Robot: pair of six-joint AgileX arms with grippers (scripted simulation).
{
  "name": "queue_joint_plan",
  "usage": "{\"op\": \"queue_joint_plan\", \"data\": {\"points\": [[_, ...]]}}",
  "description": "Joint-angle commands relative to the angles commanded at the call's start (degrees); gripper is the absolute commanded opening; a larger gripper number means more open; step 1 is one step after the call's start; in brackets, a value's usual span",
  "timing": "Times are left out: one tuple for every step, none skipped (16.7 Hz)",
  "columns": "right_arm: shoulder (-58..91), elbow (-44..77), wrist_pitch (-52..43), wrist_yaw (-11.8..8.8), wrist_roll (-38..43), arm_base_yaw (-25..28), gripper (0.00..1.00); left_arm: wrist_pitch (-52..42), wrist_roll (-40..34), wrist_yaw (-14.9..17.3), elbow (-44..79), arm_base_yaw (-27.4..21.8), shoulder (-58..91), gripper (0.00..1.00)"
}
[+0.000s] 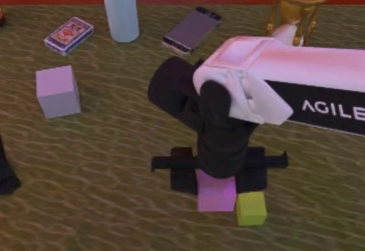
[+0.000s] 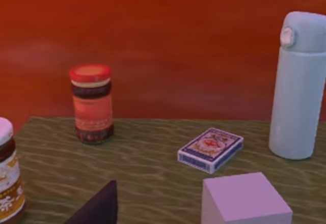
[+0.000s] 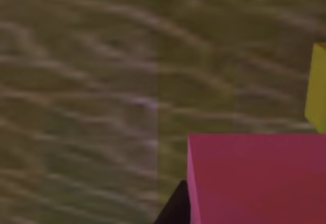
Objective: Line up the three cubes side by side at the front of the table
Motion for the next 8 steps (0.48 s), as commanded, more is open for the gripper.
{"op": "queue_joint_plan", "data": {"points": [[0.26, 0.21, 0.07, -0.09, 0.02, -0.22, 0.0, 0.0, 0.0, 0.0, 0.0, 0.0, 0.0, 1.0], [0.32, 0.05, 0.26, -0.09, -0.01, -0.2, 0.0, 0.0, 0.0, 0.0, 0.0, 0.0, 0.0, 1.0], [0.59, -0.58, 1.04, -0.07, -0.06, -0.17, 0.0, 0.0, 0.0, 0.0, 0.0, 0.0, 0.0, 1.0], [1.08, -1.56, 2.41, -0.04, -0.06, -0.16, 0.0, 0.0, 0.0, 0.0, 0.0, 0.0, 0.0, 1.0], [1.75, -2.78, 4.37, -0.02, 0.0, -0.15, 0.0, 0.0, 0.0, 0.0, 0.0, 0.0, 0.0, 1.0], [2.56, -4.15, 6.78, -0.02, 0.09, -0.12, 0.0, 0.0, 0.0, 0.0, 0.0, 0.0, 0.0, 1.0], [3.35, -5.57, 9.31, -0.01, 0.14, -0.07, 0.0, 0.0, 0.0, 0.0, 0.0, 0.0, 0.0, 1.0], [4.11, -6.9, 11.51, 0.0, 0.17, 0.01, 0.0, 0.0, 0.0, 0.0, 0.0, 0.0, 0.0, 1.0]]}}
